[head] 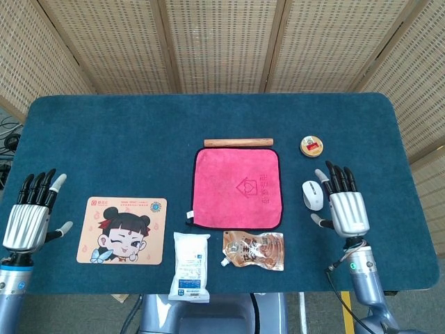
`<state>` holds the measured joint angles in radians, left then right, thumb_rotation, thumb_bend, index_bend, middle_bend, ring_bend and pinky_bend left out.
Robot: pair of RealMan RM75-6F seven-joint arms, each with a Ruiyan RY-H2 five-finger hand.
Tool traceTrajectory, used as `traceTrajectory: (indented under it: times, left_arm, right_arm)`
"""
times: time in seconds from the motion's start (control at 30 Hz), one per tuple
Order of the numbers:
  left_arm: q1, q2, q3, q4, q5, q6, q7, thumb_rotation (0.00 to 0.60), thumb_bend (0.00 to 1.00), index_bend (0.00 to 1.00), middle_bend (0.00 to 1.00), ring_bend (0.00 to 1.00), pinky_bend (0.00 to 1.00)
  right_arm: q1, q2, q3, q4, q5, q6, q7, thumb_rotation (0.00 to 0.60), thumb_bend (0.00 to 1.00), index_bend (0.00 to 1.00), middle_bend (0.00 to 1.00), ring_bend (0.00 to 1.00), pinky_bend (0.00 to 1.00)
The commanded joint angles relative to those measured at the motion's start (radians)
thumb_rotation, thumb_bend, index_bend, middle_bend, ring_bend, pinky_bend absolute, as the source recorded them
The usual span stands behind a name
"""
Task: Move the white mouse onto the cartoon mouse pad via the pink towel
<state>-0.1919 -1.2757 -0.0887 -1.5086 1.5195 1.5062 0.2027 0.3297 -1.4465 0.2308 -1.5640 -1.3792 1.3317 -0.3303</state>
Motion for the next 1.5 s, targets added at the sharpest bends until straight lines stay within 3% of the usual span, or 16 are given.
traceTrajectory:
  times: [0.03,0.37,0.97,1.5]
  left_arm:
    - [-0.001,-0.001,0.0,0.003,-0.001,-0.003,-0.003,0.6,0.02,0.0,0.0,0.0,0.0]
    - [-0.008,-0.009,-0.004,0.019,-0.017,-0.02,-0.003,0.6,0.02,0.0,0.0,0.0,0.0]
    - [-0.015,-0.026,-0.006,0.033,-0.027,-0.027,0.028,0.6,0.02,0.0,0.0,0.0,0.0]
    - [-0.024,-0.041,-0.003,0.045,-0.033,-0.045,0.047,0.6,0.02,0.0,0.0,0.0,0.0]
  right_arm:
    - [0.03,-0.034,0.016,0.029,0.046,-0.04,-0.033,0.6,0.0,0.12,0.0,0.0,0.0]
    - [0.085,-0.107,0.027,0.188,0.14,-0.129,-0.007,0.6,0.0,0.12,0.0,0.0,0.0]
    - [0.144,-0.216,0.037,0.442,0.163,-0.178,0.132,0.6,0.0,0.09,0.0,0.0,0.0]
    - [0.172,-0.279,0.027,0.55,0.166,-0.214,0.201,0.6,0.0,0.08,0.0,0.0,0.0]
